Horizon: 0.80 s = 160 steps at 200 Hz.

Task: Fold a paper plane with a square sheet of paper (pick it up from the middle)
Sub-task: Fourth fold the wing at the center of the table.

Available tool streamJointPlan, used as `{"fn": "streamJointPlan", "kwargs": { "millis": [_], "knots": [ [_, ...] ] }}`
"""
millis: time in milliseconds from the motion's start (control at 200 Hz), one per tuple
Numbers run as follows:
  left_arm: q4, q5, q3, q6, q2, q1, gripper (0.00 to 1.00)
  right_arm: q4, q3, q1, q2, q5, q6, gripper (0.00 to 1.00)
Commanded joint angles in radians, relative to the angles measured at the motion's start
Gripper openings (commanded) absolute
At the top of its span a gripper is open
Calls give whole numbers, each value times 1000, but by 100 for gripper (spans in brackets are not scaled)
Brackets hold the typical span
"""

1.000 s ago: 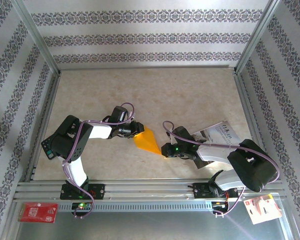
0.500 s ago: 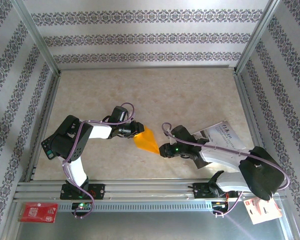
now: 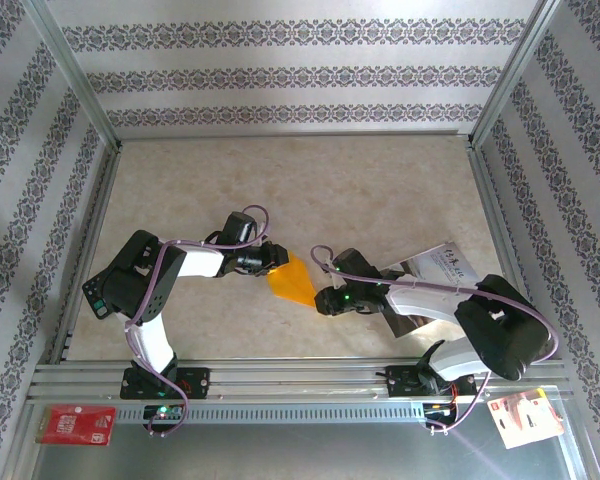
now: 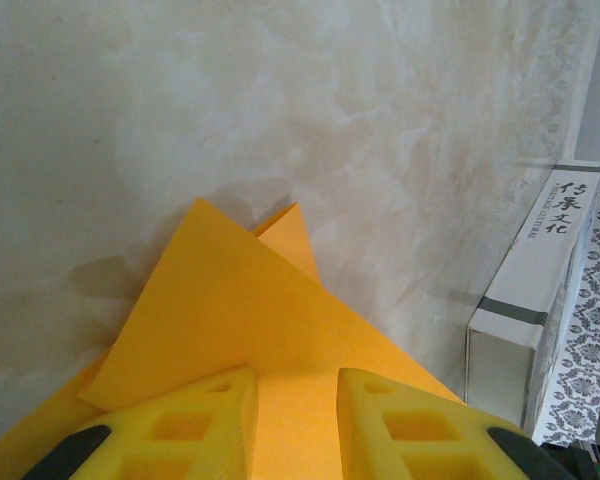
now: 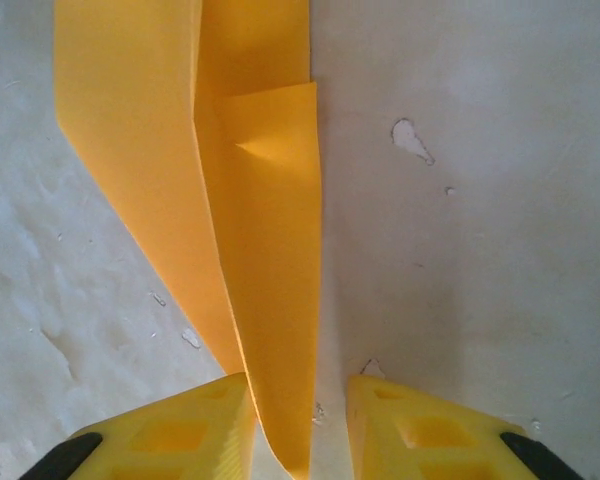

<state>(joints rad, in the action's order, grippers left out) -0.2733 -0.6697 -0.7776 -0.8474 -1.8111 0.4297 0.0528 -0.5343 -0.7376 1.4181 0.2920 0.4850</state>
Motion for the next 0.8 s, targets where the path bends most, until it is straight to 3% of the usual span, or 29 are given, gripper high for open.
{"fn": "streamJointPlan", "kwargs": {
  "millis": [0, 794],
  "knots": [
    [89, 36, 9, 27, -34, -19, 27, 9, -18, -11, 16, -17, -19, 28],
    [89, 38, 13, 27, -32, -21, 27, -45, 20, 56, 37, 72, 5, 15]
  ]
}}
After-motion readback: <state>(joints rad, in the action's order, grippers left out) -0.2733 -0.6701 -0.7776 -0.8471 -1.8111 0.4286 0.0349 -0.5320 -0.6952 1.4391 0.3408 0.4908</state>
